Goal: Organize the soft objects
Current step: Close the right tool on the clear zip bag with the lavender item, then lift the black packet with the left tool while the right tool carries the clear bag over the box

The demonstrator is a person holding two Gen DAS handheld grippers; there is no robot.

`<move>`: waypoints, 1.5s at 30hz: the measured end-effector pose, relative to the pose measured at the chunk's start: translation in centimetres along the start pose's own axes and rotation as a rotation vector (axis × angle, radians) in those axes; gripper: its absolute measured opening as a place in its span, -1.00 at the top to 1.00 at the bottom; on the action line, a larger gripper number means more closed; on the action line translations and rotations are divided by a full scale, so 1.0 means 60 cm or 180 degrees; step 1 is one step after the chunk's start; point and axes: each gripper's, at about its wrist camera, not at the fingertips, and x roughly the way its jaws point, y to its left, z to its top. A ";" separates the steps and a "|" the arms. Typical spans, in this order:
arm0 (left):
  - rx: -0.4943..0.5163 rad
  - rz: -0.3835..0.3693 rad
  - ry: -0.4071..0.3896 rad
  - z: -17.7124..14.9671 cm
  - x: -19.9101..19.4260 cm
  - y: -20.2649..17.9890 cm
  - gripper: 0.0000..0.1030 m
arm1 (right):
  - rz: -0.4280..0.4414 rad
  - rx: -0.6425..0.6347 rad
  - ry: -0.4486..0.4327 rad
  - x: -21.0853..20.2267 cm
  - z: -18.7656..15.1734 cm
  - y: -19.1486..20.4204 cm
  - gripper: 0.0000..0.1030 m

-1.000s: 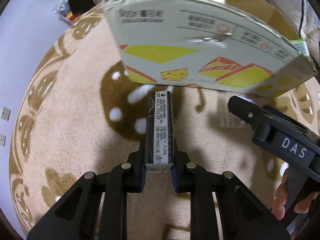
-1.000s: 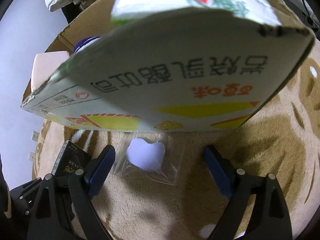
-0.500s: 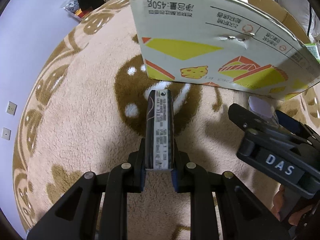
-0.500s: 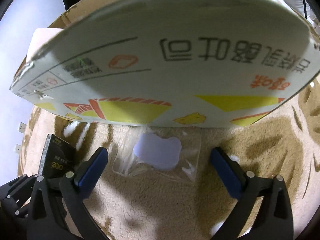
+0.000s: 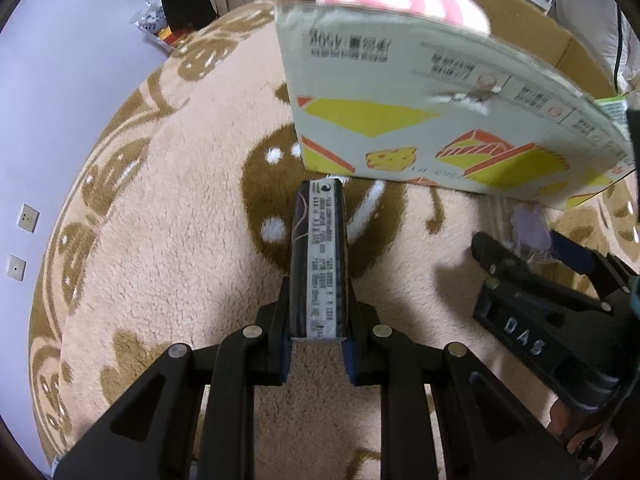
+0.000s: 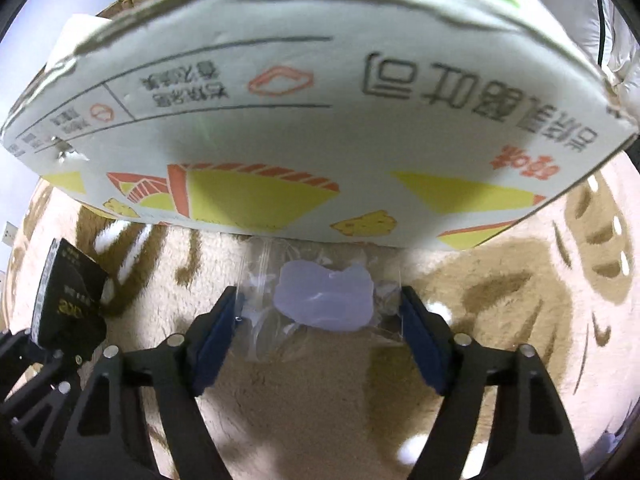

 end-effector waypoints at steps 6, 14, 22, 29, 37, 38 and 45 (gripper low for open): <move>0.0033 -0.0008 -0.0183 -0.006 -0.034 -0.008 0.63 | 0.0080 -0.0043 -0.0014 -0.028 -0.020 -0.003 -0.57; 0.0071 -0.0008 -0.0549 -0.011 -0.091 -0.017 0.64 | 0.0459 0.0192 -0.0280 -0.108 -0.033 -0.054 -0.57; 0.0161 -0.0021 -0.1021 -0.016 -0.162 -0.025 0.64 | 0.0680 0.0262 -0.0740 -0.196 -0.029 -0.114 -0.57; 0.0231 0.0029 -0.1480 -0.019 -0.216 -0.028 0.64 | 0.0797 0.0247 -0.1291 -0.294 -0.040 -0.158 -0.57; 0.0176 0.0080 -0.1898 0.000 -0.272 -0.022 0.64 | 0.0851 0.0155 -0.1877 -0.359 0.004 -0.165 -0.57; 0.0155 0.0078 -0.1930 0.008 -0.279 -0.020 0.64 | 0.0881 0.0159 -0.1888 -0.363 0.009 -0.167 -0.57; 0.0175 0.0093 -0.2128 0.064 -0.309 -0.018 0.64 | 0.0836 0.0132 -0.2074 -0.386 0.051 -0.186 -0.57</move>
